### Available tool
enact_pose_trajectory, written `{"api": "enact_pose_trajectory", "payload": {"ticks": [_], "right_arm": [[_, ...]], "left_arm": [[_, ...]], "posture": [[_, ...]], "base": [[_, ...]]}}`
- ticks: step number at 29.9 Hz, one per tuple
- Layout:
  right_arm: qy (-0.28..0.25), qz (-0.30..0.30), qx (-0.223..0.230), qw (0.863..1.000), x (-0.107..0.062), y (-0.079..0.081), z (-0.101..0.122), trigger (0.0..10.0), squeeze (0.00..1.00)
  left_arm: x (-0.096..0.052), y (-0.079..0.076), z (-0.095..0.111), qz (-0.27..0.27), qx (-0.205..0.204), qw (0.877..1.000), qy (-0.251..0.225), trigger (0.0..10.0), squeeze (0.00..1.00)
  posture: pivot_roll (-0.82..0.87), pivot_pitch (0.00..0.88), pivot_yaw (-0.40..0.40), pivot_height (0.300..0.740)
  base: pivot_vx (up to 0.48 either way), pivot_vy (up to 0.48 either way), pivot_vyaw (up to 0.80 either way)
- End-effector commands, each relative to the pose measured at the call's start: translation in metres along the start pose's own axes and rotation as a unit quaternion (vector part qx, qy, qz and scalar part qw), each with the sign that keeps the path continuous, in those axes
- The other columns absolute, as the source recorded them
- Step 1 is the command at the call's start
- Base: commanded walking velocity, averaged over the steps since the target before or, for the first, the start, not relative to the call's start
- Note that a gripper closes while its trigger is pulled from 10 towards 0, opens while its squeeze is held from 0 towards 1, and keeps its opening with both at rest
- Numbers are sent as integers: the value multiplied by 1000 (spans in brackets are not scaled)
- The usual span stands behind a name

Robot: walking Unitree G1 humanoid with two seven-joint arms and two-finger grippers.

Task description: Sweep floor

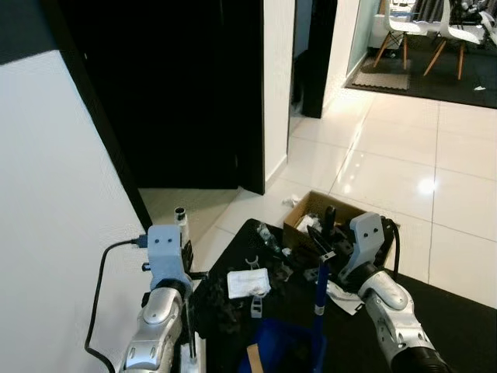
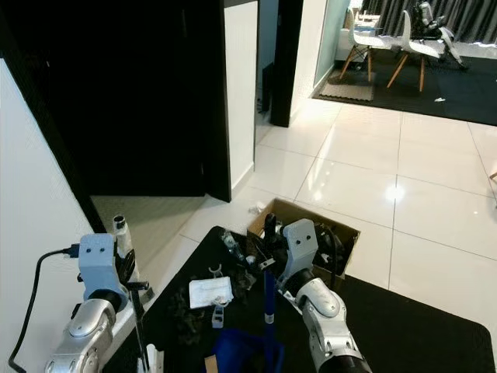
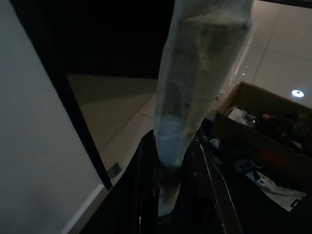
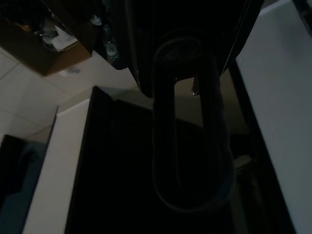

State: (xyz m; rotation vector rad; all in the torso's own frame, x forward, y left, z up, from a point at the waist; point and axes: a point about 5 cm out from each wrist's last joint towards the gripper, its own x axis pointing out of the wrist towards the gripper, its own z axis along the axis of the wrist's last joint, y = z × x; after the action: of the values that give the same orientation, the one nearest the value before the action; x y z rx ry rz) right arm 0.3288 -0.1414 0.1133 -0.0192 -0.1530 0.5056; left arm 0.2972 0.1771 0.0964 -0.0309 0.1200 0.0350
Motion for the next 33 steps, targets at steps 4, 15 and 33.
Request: {"api": "enact_pose_trajectory", "payload": {"ticks": [4,15,33], "right_arm": [[-22,3,-16,1000,3,0,9,10000,0],[-21,2,-16,1000,3,0,9,10000,0],[-21,-1,-18,1000,3,0,8,10000,0]], "left_arm": [[2,-1,0,4,5,1000,0,10000,0],[4,0,0,11,4,1000,3,10000,0],[5,-3,2,6,9,1000,-5,10000,0]], "posture": [[9,74,65,740],[8,76,67,740],[8,75,69,740]], "base": [[0,-245,0],[0,-22,0],[0,0,0]]}}
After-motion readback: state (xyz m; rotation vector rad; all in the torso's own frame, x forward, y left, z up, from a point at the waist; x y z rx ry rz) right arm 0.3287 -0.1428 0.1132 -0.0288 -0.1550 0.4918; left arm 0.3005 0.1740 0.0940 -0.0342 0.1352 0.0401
